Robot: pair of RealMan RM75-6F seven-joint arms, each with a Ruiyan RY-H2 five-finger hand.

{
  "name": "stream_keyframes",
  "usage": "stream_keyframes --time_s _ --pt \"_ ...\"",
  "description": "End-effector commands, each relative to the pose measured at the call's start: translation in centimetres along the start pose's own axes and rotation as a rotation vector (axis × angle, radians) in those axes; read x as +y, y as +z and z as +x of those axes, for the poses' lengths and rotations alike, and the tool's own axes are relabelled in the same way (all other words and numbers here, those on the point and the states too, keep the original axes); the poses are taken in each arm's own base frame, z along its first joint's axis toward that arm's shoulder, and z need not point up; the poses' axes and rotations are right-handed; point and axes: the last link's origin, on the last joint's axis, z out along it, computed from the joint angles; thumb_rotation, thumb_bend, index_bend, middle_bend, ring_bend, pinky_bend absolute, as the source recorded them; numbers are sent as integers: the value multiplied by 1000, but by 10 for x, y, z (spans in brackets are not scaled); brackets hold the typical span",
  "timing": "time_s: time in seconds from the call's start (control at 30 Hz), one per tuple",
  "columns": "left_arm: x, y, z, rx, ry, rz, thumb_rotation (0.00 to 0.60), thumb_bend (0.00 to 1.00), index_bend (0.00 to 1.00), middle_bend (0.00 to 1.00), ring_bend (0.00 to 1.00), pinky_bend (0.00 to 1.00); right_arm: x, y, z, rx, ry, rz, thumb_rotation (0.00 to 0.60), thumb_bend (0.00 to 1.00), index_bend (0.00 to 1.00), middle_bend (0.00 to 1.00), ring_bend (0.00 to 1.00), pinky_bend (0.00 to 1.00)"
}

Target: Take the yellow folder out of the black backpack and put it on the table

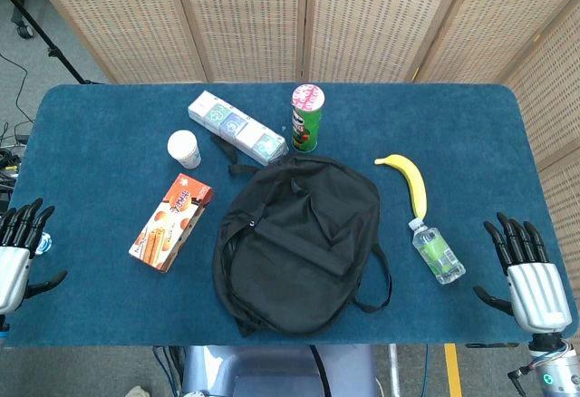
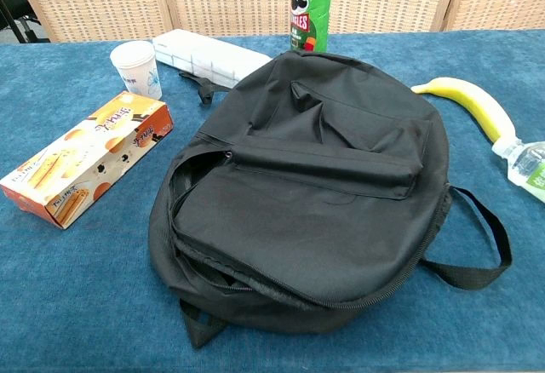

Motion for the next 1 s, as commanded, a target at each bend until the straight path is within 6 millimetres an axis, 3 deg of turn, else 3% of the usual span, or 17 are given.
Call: stream_keyframes --time_s 0.03,0.13,0.4,0.47,0.6,0.7,1.0 --pt "0 -1 -1 -1 6 2 600 119 0 0 0 0 -1 -1 1 -3 4 5 600 0 0 0 0 0" --pt "0 -2 -1 2 8 7 600 120 0 0 0 0 -3 -3 0 -22 22 26 600 0 0 0 0 0" --pt "-2 2 -2 8 12 26 600 122 0 0 0 0 -25 -5 -12 -192 56 346 600 0 0 0 0 0" --pt "-2 4 -7 -8 30 29 600 122 0 0 0 0 -45 1 -14 -239 91 498 600 0 0 0 0 0" --pt "-3 5 -9 -12 41 42 600 123 0 0 0 0 -62 12 -17 -289 142 605 600 0 0 0 0 0" --pt "-4 4 -7 -1 32 47 600 126 0 0 0 0 -87 20 -21 -286 152 712 600 0 0 0 0 0" --pt "-8 1 -6 3 35 59 600 127 0 0 0 0 -133 31 -51 -340 111 811 600 0 0 0 0 0"
